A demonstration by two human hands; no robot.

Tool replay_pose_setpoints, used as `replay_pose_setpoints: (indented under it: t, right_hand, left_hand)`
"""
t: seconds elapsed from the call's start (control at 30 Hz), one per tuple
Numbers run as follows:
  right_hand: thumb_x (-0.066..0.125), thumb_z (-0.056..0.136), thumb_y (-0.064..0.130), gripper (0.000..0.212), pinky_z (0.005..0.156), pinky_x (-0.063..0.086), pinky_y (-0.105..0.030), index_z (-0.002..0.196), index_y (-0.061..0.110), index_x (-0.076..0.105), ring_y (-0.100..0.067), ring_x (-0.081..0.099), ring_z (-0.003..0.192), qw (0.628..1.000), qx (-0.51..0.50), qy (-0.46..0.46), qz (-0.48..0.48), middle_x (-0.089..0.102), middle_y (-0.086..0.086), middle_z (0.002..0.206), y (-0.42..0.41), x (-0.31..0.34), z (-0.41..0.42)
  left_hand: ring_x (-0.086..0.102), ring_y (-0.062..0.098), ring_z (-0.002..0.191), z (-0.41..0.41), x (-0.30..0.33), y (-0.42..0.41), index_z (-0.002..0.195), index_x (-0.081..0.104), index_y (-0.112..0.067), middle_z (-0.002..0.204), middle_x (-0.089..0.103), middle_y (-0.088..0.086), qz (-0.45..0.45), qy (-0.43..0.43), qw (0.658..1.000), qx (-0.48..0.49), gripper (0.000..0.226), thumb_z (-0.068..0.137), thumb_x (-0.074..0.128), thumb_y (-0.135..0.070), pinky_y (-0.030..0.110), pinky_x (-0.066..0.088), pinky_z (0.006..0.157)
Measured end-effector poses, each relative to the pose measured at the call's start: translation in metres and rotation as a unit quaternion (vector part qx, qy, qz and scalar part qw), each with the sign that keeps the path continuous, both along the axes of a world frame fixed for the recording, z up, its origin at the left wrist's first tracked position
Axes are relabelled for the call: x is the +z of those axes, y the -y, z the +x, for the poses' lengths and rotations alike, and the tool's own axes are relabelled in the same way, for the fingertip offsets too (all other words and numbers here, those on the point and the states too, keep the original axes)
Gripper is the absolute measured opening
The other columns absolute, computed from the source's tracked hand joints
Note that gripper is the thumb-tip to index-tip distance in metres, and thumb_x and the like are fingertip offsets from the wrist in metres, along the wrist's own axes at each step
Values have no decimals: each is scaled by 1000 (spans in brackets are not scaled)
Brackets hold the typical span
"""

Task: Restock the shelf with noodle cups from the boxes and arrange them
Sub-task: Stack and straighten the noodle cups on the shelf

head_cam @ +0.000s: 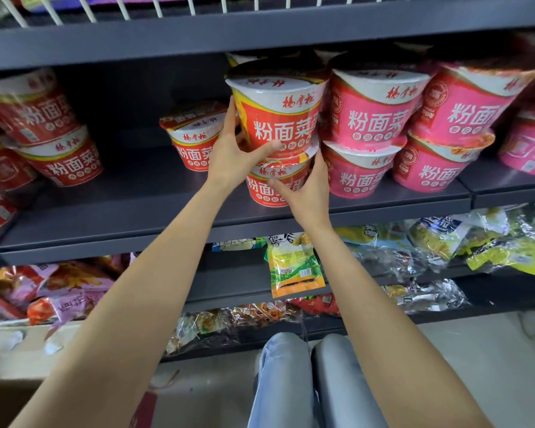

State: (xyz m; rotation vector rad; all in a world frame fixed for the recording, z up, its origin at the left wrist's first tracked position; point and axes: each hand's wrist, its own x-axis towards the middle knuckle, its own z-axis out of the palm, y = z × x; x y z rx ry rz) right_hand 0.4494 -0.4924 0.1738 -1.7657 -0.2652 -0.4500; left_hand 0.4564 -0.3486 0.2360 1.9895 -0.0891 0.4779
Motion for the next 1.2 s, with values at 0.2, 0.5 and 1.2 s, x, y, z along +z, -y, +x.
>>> replay_pose_setpoints:
  t: [0.2,0.5,1.2]
  right_hand:
    - [83,70,36,103,107,41,-32,149,20,18,-12,43,132,999,44,-27,-9,42,1,145,6,2,10]
    - [80,74,37,98,107,41,-33,148,24,17,-10,44,130,997,65,-47,-7,43,4,144,9,-1,13]
    - [55,93,26,24,55,42,-22,112,14,62,-13,66,69,940,51,228,-247,71,6,80,-81,41,-108]
  left_hand:
    - [50,13,127,-2,-4,-4,152,16,-20,146,44,-1,-16,17,1000,-9,101,75,78,-43,35,48,100]
    - [48,11,128,-4,-7,-9,150,17,-21,146,43,-1,-27,31,999,-16,96,77,76,-39,30,47,101]
    - [61,-7,82,-184,-7,-105,118,60,-24,93,69,-18,147,94,970,168,27,93,56,-32,19,46,73]
